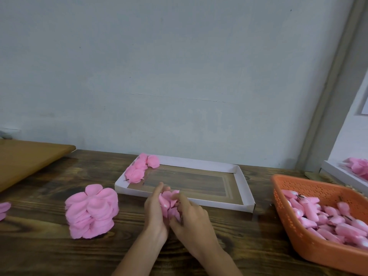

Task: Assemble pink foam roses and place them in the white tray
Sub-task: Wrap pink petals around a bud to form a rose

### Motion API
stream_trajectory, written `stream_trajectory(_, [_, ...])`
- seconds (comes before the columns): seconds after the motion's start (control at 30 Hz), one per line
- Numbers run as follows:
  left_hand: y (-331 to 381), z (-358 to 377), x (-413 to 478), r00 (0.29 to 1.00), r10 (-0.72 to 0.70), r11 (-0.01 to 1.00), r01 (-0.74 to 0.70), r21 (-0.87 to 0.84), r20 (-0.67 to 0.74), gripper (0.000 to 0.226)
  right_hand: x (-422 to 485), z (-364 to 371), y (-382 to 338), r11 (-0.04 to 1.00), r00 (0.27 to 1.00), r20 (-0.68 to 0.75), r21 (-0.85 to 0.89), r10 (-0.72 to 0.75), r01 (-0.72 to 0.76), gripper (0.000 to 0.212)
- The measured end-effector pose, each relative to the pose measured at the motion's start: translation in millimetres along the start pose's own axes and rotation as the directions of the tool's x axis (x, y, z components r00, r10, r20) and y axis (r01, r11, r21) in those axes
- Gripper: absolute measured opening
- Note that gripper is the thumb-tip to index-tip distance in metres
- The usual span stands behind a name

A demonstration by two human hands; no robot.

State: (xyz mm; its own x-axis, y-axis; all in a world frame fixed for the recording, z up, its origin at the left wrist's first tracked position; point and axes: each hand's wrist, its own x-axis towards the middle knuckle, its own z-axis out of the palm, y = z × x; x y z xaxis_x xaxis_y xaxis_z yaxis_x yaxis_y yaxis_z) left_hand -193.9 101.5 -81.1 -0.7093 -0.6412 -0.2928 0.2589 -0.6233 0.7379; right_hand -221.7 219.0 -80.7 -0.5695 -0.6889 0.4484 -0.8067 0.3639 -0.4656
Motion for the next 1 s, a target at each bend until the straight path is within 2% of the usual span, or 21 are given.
stream_trajectory(0.07, [-1.7,0.2,1.3,1.0,0.013,1.0,-0.013,0.027,0.009,0.026,1.3,-0.3,0.4,0.992,0.998,-0.013,0.112,0.063,-0.061,0.036])
stream_trajectory(0.23, [-3.1,0.0,0.2,0.998,0.058,0.997,-0.057,0.042,-0.024,0.022,4.8,1.1,2.2,0.914,0.977,-0.02,0.358,0.214,-0.192,0.025])
stream_trajectory(0.33, [-2.7,0.5,0.4,0.996,0.082,0.995,-0.08,0.057,-0.036,0.023,6.3,2.0,3.0,0.891,0.977,0.0,0.41,0.211,-0.193,0.01])
stream_trajectory(0.5, [-3.9,1.8,-0.2,0.992,0.125,0.988,-0.121,0.092,-0.031,0.021,6.1,2.3,-0.2,0.871,0.981,0.025,0.456,0.191,-0.181,0.007])
stream_trajectory(0.73, [-2.2,2.1,-2.7,0.991,0.13,0.987,-0.125,0.099,-0.043,0.032,6.2,3.7,-5.9,0.819,0.965,0.0,0.529,0.262,-0.223,0.021])
stream_trajectory(0.9, [-1.8,-0.9,-2.6,0.996,0.093,0.994,-0.093,0.061,0.012,0.042,6.5,3.6,-8.1,0.8,0.96,0.023,0.547,0.281,-0.247,0.044])
stream_trajectory(1.0, [-2.1,-0.3,0.2,0.995,0.056,0.998,-0.058,0.025,0.077,0.05,6.5,4.4,-3.5,0.819,0.957,-0.039,0.528,0.289,-0.226,0.043])
